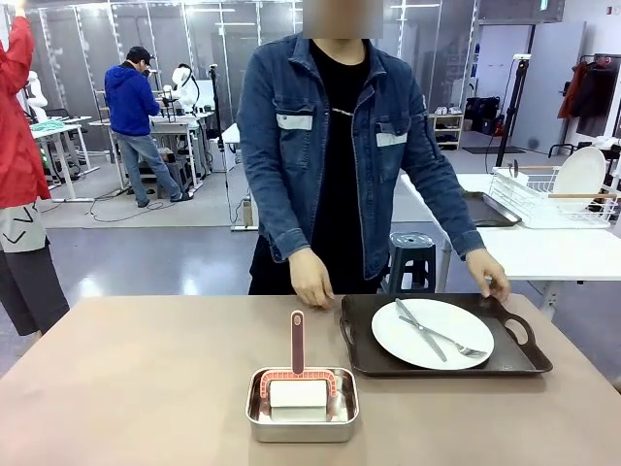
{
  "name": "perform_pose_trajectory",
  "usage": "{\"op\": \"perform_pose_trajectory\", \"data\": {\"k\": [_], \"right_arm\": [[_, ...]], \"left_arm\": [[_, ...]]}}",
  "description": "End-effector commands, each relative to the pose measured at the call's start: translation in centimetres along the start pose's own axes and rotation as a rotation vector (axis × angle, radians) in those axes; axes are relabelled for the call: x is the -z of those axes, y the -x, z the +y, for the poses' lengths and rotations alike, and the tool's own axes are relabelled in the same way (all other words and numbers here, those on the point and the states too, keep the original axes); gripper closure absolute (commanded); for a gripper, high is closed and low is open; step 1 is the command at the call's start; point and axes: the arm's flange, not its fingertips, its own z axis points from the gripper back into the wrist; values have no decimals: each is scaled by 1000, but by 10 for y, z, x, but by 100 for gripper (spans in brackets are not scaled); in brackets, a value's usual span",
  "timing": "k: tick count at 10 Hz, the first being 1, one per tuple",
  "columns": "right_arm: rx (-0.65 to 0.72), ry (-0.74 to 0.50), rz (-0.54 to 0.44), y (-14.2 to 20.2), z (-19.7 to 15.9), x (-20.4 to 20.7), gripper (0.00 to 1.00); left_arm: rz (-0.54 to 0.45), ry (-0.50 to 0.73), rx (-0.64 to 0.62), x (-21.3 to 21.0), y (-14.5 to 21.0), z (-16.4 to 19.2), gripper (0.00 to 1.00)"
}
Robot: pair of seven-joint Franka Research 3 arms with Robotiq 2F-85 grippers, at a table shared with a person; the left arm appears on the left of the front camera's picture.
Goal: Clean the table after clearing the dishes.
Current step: When the right (or left) Handle tray is removed, use the right hand (or left hand) to clean the right (or left) side of the table with the Lint Roller.
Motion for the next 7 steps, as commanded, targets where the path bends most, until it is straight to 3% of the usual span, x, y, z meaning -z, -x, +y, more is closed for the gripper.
{"op": "perform_pose_trajectory", "data": {"k": [1,7], "right_arm": [[-5,-8,-5,1,2,-1,0],[-5,-8,-5,1,2,-1,0]], "left_arm": [[3,1,-1,-2,4,-6,0],[3,1,-1,-2,4,-6,0]]}}
